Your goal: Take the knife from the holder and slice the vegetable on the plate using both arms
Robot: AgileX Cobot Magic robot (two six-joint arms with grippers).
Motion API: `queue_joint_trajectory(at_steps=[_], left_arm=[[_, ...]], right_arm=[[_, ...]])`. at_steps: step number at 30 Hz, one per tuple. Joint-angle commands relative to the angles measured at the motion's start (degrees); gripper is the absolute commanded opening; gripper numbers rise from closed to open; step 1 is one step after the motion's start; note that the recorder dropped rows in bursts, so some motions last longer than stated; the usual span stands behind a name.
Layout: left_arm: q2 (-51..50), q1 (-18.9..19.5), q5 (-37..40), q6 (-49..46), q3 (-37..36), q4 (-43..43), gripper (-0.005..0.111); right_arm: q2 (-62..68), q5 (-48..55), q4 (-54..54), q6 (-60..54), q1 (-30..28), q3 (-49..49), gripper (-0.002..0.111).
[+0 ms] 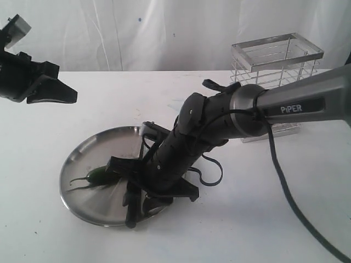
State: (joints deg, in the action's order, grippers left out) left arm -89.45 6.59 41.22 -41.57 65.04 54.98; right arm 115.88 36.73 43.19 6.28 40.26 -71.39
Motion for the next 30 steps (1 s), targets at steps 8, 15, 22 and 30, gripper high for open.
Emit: queue_joint_trajectory(at_steps=[8,15,22,30], left_arm=[[13.6,0.1,-4.0,2.4,-0.4,1.6,0.0],[24.5,0.1,-16.0,12.7,-0.4,-0.5,0.0],[28.5,0.1,-18.6,30.0,-2.0,-26.3,0.0],[37.3,0.1,-12.7,78.2,-15.5,-66.3,0.0]], right_arm=[[-10.6,5.9,-1.9,-1.6,-0.3,0.1,0.041],[-19.5,6.5,-17.4,-2.1,-4.8,0.1,0.037],[-21.7,11.9,-31.1,-4.2,-14.8,1.5,0.0],[-31.6,16.4,-32.4,-9.3,-16.4,6.7,0.0]])
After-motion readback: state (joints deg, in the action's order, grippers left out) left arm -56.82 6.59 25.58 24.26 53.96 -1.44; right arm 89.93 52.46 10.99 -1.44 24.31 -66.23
